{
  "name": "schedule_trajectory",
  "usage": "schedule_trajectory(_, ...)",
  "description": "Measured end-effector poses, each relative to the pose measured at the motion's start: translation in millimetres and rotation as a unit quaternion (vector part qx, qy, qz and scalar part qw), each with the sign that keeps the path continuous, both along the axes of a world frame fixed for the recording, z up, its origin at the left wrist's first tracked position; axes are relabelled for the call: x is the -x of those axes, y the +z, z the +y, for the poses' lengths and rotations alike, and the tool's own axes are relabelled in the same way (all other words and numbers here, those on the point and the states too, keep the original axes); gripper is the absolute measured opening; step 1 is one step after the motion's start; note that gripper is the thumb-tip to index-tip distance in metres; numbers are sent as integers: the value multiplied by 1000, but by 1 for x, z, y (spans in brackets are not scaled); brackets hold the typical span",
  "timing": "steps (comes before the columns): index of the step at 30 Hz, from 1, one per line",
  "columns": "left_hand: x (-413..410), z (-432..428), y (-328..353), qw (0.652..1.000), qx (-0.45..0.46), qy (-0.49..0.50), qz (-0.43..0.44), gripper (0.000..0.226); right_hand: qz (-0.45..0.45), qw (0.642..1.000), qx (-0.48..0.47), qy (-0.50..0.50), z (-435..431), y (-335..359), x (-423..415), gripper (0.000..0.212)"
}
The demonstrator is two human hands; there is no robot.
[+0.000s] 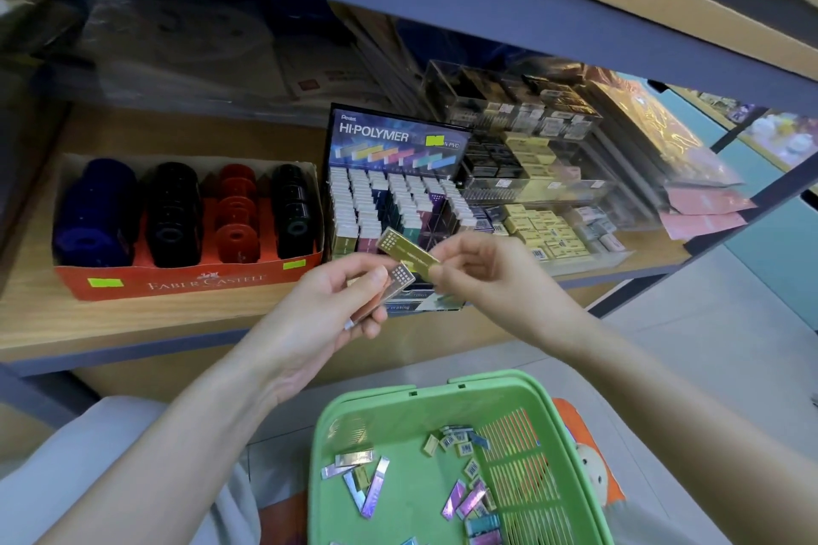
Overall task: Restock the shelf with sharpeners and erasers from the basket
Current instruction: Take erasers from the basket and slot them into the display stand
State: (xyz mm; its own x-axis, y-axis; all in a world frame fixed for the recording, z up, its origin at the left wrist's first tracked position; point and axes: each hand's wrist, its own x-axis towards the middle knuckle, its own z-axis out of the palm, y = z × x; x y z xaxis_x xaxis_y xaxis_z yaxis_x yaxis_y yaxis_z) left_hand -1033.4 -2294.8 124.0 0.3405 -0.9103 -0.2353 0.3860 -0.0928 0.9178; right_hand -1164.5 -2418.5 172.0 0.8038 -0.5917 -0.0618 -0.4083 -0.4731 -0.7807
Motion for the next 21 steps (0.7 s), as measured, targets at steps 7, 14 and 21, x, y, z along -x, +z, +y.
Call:
schedule_trajectory(7,-2,2,0,1000,6,7,-16,20,61,995,44,65,4,-12,-4,15)
schedule_trajectory(14,-6,1,0,1000,8,23,-13,20,-60,987,-103,-106,-22,4,-5,2)
schedule_trajectory(21,-6,-2,-1,1000,-4,11,-11,18,37,980,114,-160,-66,-5,9,14)
